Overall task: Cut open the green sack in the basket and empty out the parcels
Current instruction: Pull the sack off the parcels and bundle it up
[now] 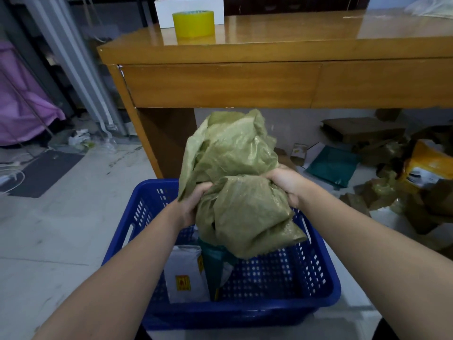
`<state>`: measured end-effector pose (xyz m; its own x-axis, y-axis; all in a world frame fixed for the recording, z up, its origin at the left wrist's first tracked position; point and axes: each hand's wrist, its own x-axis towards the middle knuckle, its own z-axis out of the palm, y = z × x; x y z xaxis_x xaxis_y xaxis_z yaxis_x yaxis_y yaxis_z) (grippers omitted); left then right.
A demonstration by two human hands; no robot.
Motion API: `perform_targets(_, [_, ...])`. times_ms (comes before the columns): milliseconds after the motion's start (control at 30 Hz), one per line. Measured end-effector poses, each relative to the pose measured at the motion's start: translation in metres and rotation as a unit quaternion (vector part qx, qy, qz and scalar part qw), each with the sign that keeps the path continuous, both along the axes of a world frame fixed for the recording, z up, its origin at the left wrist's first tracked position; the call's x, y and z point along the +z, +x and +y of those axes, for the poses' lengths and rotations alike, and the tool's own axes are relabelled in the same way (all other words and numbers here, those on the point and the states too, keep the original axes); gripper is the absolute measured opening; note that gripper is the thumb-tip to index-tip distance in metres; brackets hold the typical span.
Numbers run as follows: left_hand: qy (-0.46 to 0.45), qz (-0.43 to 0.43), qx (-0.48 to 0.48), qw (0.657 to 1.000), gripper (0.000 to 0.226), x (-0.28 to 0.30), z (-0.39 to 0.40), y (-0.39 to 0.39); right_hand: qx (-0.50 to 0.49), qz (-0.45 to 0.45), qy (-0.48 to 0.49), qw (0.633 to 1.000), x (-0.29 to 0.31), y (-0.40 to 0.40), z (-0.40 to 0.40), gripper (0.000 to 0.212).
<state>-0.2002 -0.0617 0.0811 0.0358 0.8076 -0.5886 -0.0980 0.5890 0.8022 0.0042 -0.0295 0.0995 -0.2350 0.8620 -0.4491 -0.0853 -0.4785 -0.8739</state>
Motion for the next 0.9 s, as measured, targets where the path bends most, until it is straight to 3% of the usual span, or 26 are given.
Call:
perform_targets(100, [0.009, -0.007, 0.017, 1.000, 0.021, -0.006, -0.001, -0.002, -0.025, 0.034, 0.005, 0.999, -0.008, 0.003, -0.002, 0.032])
perform_targets(167, [0.013, -0.027, 0.034, 0.999, 0.012, -0.010, -0.001, -0.005, -0.035, 0.040, 0.004, 0.999, -0.011, 0.003, -0.002, 0.032])
perform_targets(300, [0.046, -0.046, 0.046, 0.997, 0.019, -0.015, 0.010, -0.021, -0.062, -0.004, 0.021, 0.998, -0.008, 0.002, 0.001, 0.014])
perform_targets(400, [0.108, 0.083, 0.184, 0.973, 0.037, -0.005, 0.024, -0.046, -0.121, -0.204, 0.115, 0.965, -0.009, 0.008, 0.013, 0.022])
perform_targets(500, [0.269, 0.212, 0.275, 0.898, 0.024, 0.025, 0.031, -0.041, -0.042, -0.435, 0.208, 0.875, -0.008, 0.008, 0.011, 0.027])
perform_targets(600, [0.467, 0.332, 0.144, 0.807, 0.028, 0.059, 0.037, -0.005, 0.085, -0.549, 0.246, 0.794, -0.013, -0.006, 0.002, 0.015])
perform_targets(667, [0.503, 0.430, -0.029, 0.749, 0.041, 0.060, 0.046, 0.013, 0.131, -0.563, 0.273, 0.769, -0.015, -0.014, -0.002, 0.018])
perform_targets(700, [0.475, 0.460, -0.107, 0.743, 0.046, 0.054, 0.050, 0.017, 0.138, -0.553, 0.293, 0.767, -0.015, -0.017, -0.003, 0.018])
perform_targets(767, [0.375, 0.459, -0.183, 0.784, 0.047, 0.035, 0.051, 0.017, 0.110, -0.510, 0.329, 0.787, -0.015, -0.017, -0.003, 0.030])
perform_targets(900, [0.299, 0.495, -0.189, 0.793, 0.041, 0.000, 0.038, 0.001, 0.024, -0.418, 0.368, 0.830, -0.010, -0.015, -0.004, 0.046])
